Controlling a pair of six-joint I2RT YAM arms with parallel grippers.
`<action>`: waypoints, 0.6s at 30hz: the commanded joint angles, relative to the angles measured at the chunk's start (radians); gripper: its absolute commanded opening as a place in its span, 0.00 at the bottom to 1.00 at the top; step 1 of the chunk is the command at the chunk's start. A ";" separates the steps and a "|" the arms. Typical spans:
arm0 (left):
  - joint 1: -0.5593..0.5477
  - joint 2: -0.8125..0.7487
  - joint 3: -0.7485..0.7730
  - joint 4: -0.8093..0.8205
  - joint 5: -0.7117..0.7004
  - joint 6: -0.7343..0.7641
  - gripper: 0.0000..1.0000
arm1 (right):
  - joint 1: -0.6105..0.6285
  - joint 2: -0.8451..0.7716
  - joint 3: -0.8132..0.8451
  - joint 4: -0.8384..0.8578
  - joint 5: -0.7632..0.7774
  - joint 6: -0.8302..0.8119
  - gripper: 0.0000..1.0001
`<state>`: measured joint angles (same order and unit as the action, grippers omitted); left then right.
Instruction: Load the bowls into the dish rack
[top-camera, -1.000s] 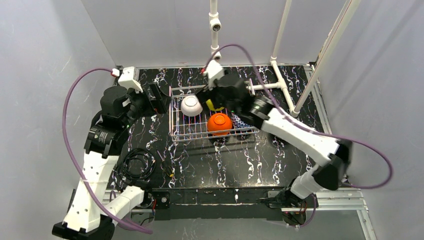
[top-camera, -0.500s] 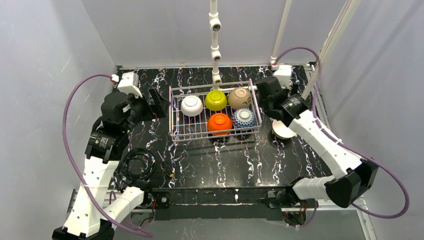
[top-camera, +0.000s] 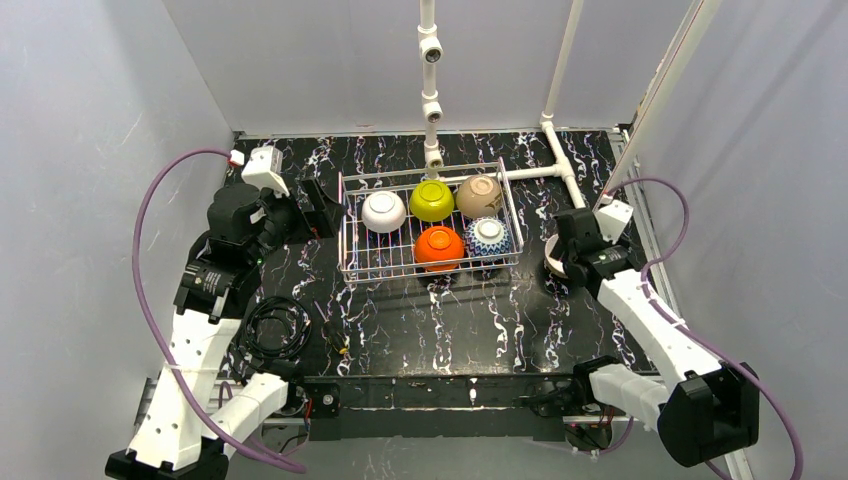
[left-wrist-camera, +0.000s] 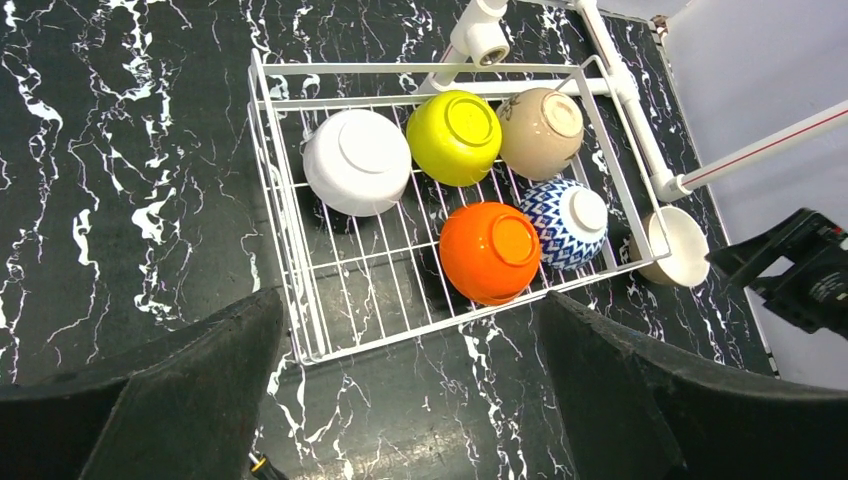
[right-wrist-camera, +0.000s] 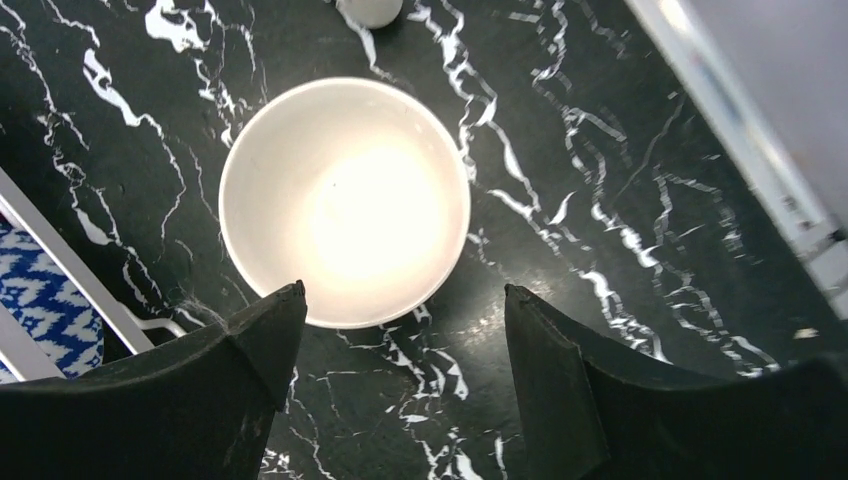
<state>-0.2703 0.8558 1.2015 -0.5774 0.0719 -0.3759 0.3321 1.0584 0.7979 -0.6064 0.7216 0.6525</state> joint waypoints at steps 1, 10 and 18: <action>0.004 0.001 -0.009 0.011 0.023 0.000 0.98 | -0.005 -0.045 -0.082 0.180 -0.041 0.117 0.80; 0.004 0.014 -0.021 0.008 0.075 -0.023 0.98 | -0.088 0.041 -0.151 0.196 -0.038 0.199 0.80; 0.004 0.039 -0.015 0.012 0.107 -0.050 0.98 | -0.162 0.095 -0.224 0.268 -0.088 0.173 0.56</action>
<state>-0.2703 0.8837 1.1820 -0.5758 0.1398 -0.4084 0.2024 1.1213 0.5880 -0.3985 0.6506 0.8238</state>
